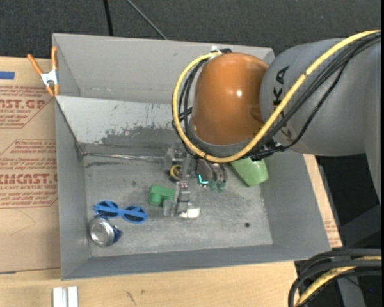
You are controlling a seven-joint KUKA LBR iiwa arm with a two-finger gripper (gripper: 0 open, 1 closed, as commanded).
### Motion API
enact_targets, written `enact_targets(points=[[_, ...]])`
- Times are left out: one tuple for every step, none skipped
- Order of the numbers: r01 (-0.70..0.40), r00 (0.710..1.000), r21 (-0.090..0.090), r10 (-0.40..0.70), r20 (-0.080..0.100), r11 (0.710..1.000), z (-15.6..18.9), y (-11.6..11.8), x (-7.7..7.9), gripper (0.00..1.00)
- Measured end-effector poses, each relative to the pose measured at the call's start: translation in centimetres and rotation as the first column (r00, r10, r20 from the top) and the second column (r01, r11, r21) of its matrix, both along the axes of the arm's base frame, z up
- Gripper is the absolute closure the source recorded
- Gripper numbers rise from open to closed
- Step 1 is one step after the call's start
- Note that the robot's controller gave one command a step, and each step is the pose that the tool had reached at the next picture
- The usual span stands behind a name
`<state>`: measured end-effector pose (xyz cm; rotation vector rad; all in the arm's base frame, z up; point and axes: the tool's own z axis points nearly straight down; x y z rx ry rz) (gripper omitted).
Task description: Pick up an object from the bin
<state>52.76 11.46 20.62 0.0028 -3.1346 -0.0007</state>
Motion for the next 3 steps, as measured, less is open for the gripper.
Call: enact_targets(points=[[-0.213,0.977,0.000,0.213,0.003,0.977,-14.0,-2.0,1.4,0.00],[-0.213,0.977,0.001,0.213,0.010,0.977,-13.6,-1.9,1.6,1.00],[-0.190,0.982,0.000,0.190,0.016,0.982,-3.3,-1.5,1.3,1.00]])
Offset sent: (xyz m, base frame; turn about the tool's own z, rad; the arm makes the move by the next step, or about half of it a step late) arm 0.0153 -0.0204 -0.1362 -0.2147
